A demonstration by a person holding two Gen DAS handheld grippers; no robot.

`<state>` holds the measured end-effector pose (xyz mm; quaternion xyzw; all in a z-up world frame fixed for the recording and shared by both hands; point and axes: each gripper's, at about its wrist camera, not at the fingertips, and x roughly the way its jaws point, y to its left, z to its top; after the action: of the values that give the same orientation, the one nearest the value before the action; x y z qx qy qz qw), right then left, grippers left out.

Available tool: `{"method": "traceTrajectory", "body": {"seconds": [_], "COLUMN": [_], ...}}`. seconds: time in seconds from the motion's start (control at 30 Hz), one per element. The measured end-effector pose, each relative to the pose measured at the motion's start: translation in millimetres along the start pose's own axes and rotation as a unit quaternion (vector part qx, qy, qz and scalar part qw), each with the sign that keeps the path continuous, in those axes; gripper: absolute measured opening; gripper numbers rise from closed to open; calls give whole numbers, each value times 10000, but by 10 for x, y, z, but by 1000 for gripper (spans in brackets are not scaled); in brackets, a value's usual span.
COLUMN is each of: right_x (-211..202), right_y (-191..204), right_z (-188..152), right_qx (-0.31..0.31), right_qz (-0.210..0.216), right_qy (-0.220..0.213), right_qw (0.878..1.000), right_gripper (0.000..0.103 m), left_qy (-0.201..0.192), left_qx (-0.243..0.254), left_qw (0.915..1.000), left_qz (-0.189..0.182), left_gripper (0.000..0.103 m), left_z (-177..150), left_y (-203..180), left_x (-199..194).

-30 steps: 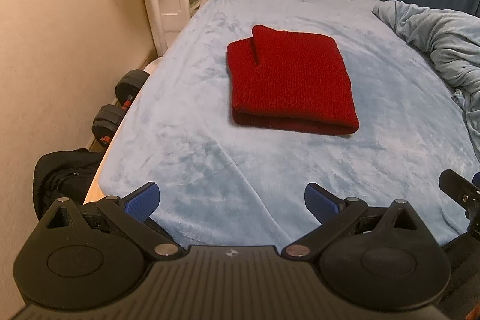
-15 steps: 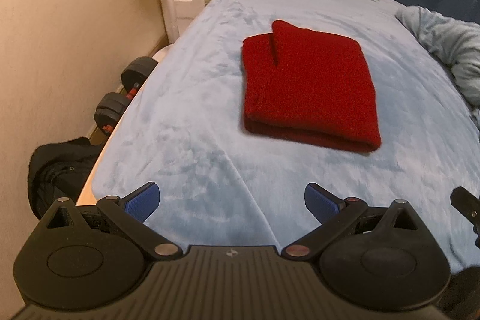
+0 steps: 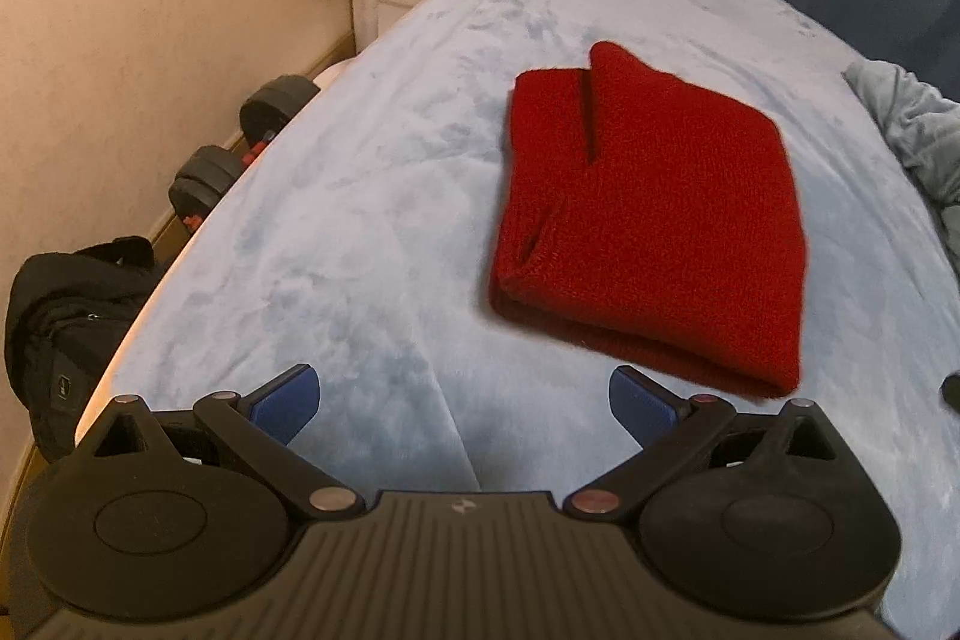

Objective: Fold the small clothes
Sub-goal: 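Grasp the folded cardigan's end with the right gripper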

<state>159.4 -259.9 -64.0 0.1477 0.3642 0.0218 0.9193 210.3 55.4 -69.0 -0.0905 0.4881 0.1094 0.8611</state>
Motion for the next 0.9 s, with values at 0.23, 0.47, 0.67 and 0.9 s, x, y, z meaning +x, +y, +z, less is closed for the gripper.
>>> {"method": "traceTrajectory", "body": {"seconds": [0.23, 0.47, 0.67, 0.9], "right_x": [621, 1477, 2320, 3134], "right_y": [-96, -259, -301, -50], "right_z": [415, 924, 1389, 1787], "right_qx": [-152, 376, 843, 1095], "right_qz": [22, 657, 575, 552], "right_qy": [77, 484, 935, 1311], "right_qw": [9999, 9960, 9904, 9838], "right_gripper": [91, 93, 93, 93], "left_qy": [295, 577, 569, 710], "left_qx": [-248, -686, -956, -1706], "left_qw": [9990, 9959, 9938, 9815], "left_qz": [244, 72, 4, -506], "left_gripper": [103, 103, 103, 103], "left_z": [87, 129, 181, 189], "left_y": [-16, 13, 35, 129], "left_x": [438, 770, 900, 1088]}}
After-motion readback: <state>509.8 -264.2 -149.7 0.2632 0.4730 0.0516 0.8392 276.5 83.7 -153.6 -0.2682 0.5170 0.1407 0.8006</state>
